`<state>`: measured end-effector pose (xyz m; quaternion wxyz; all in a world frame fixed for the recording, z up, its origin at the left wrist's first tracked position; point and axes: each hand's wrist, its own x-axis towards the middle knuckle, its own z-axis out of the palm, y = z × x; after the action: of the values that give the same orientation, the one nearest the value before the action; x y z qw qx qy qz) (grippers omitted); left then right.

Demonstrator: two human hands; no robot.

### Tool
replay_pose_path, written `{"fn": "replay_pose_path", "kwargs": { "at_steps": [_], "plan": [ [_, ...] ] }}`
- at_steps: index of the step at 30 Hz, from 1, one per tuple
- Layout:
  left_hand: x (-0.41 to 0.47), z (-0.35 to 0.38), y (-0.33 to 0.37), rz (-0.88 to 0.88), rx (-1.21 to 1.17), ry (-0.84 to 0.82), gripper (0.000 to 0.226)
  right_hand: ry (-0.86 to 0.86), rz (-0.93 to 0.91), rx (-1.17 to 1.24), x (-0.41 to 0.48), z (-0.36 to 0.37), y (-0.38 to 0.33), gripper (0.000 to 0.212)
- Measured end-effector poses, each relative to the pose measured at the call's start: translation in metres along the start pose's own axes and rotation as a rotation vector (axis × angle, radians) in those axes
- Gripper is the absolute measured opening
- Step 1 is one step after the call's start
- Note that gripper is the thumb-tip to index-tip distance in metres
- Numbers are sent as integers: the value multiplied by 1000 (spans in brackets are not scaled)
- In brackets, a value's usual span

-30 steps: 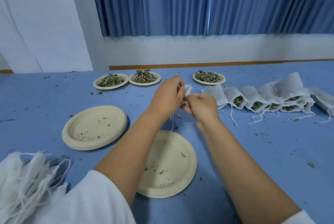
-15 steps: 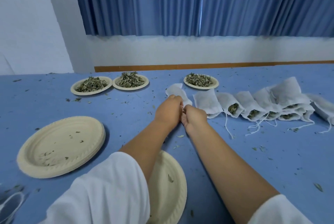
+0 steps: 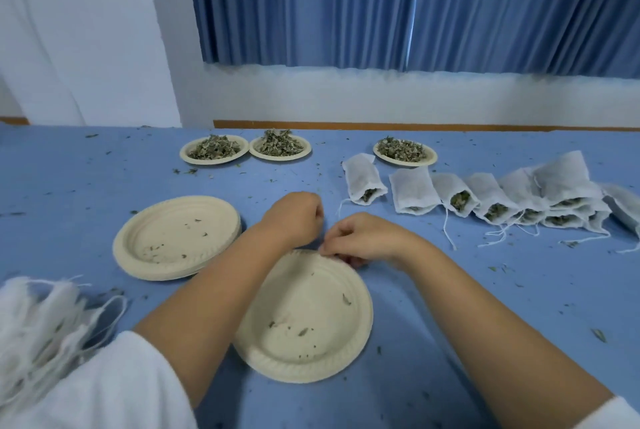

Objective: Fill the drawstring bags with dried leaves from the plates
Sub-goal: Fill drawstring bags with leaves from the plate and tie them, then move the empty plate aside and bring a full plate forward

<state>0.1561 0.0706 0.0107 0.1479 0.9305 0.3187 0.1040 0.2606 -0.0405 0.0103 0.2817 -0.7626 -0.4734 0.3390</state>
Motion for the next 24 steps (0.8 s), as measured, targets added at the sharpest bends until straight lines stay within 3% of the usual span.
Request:
{"fn": "replay_pose_path", "kwargs": {
  "at_steps": [6,11,19,22,24],
  "plan": [
    [-56,-10,-21,-61,-51,79,17,35,-107,-169,-5,17,-12,10],
    [-73,-27,-41,-100,-88,174,25,113,-111,-65,-4,11,-26,9],
    [-82,-58,-89,-369,-212,541,35,320,-59,83,43,41,-82,14],
    [-87,-57,-108,-461,-212,584,34,332,-15,144,69,65,-96,29],
    [-88,-54,-119,-514,-223,558,33,303,-4,119,83,80,-103,18]
  ]
}}
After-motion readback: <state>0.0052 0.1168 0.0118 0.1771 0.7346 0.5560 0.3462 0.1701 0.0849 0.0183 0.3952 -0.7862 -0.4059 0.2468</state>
